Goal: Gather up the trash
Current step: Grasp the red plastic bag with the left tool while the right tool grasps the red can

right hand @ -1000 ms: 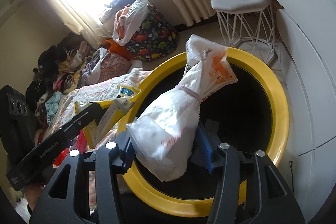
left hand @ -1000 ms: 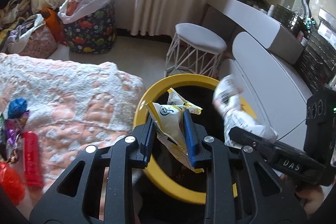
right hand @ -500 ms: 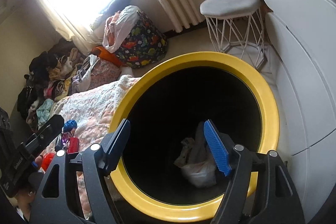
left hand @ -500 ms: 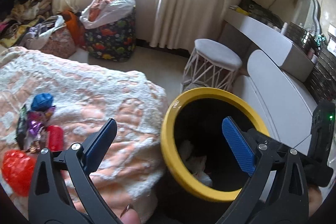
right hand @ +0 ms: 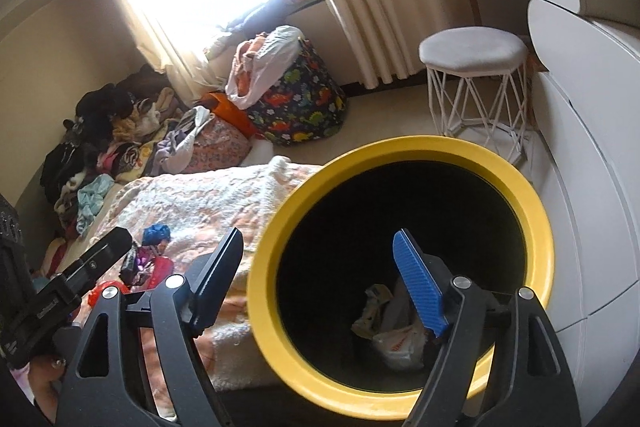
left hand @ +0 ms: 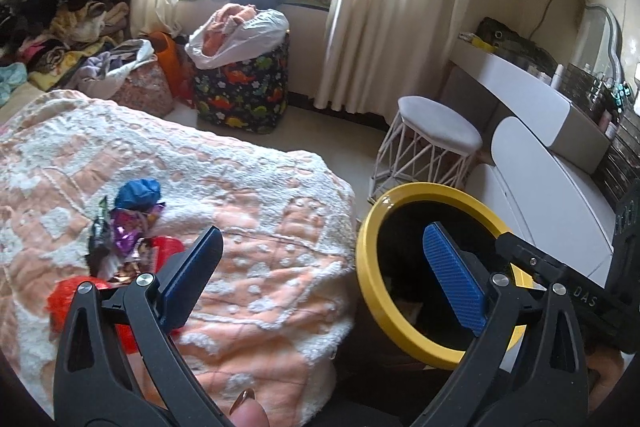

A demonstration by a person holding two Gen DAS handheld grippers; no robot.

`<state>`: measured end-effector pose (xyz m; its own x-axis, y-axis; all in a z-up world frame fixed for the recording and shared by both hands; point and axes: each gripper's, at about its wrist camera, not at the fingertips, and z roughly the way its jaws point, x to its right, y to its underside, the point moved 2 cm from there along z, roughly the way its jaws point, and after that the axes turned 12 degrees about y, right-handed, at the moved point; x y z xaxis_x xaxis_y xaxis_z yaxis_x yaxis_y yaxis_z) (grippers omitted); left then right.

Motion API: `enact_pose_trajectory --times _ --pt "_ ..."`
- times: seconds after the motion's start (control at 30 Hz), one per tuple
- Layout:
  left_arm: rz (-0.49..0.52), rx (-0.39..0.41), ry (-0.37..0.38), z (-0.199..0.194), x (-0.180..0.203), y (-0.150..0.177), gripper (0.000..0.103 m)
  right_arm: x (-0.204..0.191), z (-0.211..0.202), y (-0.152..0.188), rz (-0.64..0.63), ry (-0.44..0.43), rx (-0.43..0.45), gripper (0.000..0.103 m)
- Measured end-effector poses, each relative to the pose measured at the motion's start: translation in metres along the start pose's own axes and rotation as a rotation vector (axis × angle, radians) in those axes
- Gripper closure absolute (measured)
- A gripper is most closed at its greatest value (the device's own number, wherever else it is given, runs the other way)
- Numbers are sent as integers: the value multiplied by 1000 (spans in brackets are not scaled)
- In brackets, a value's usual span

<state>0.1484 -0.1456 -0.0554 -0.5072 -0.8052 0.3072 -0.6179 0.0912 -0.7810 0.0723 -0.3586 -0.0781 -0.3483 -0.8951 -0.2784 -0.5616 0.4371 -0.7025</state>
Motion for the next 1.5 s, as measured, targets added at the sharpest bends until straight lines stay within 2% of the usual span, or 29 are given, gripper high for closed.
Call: enact_pose_trajectory --times 0.73,1.27,1.5 --pt "-76 70 -90 -46 -53 1 11 -79 -7 16 -161 -104 -18 27" --pt "-190 95 -195 -92 -125 19 11 -153 8 37 -300 -191 -77 27" --pt "-221 86 -211 -110 -153 32 11 -179 23 39 -345 -204 -100 27"
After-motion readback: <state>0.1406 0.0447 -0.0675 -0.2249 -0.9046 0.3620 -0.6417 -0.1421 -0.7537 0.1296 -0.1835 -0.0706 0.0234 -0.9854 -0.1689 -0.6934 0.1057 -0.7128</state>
